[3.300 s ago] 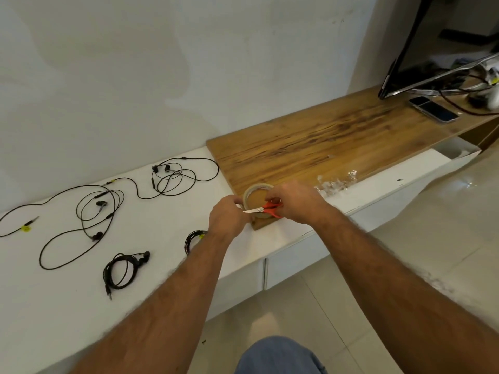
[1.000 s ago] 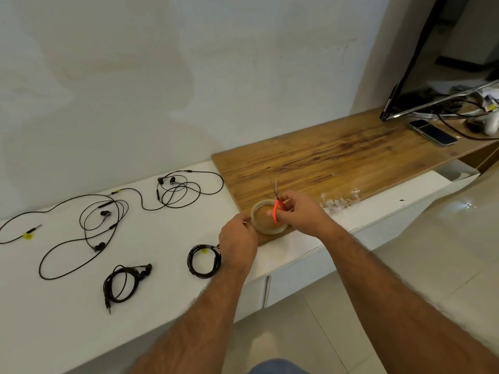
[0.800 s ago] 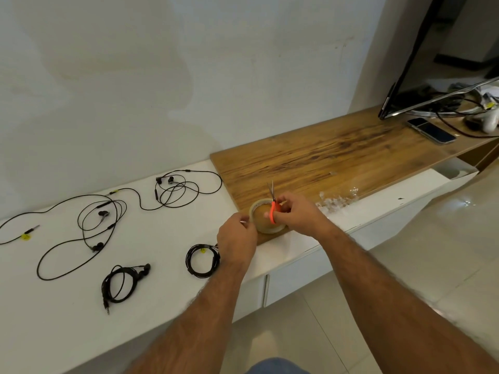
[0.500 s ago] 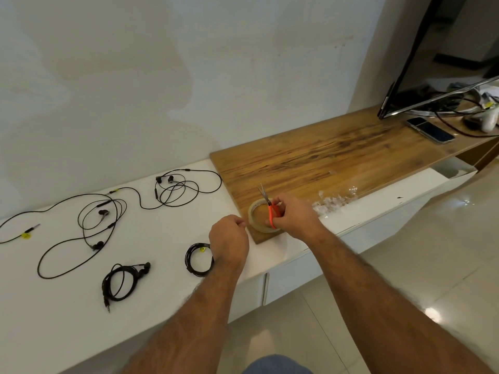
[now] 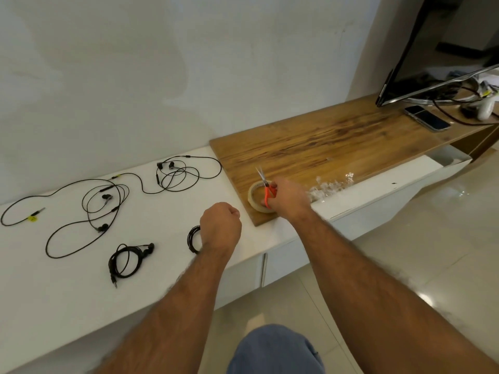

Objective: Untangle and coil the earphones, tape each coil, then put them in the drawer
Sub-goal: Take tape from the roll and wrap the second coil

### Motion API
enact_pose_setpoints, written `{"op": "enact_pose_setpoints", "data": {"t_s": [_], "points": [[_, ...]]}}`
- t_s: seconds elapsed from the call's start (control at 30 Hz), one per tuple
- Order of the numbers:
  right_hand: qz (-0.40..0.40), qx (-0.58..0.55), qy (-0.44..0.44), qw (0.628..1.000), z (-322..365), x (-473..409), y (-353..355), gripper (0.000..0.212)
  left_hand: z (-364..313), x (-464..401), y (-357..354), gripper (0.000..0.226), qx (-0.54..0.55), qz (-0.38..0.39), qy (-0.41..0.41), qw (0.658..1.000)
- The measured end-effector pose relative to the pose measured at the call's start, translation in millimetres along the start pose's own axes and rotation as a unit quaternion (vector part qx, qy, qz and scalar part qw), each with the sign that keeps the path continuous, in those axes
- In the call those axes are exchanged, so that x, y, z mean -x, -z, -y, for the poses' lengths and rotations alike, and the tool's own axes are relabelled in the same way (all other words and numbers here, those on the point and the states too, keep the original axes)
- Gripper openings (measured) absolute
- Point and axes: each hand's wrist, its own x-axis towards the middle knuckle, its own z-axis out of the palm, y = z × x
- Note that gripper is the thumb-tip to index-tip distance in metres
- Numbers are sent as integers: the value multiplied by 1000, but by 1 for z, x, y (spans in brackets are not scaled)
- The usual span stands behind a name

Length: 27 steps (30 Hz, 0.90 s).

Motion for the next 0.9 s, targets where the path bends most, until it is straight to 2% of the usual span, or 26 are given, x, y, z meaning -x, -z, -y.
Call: {"op": "enact_pose_setpoints", "data": {"t_s": [0.13, 0.27, 0.43, 0.53, 0.67, 0.8, 0.9], "points": [[3, 6, -20, 1000, 5, 1, -1, 35, 1, 3, 7, 23, 16, 25, 20, 999], [17, -29, -38, 999, 6, 0, 4, 32, 2, 4, 8, 19, 149, 72, 108, 980], [46, -213, -30, 975, 3, 8, 17, 29, -1, 10, 8, 19, 259, 128, 198, 937], [73, -271, -12, 960, -2, 18, 30, 30, -3, 11, 6, 23, 296, 137, 227, 918], [149, -293, -2, 945, -21, 27, 38, 31, -6, 13, 6, 21, 322, 144, 233, 906], [146, -333, -13, 932, -40, 30, 29, 28, -8, 17, 6, 20, 328, 148, 234, 903], [131, -391, -27, 911, -38, 28, 25, 30, -7, 14, 6, 19, 344, 124, 209, 907]]}}
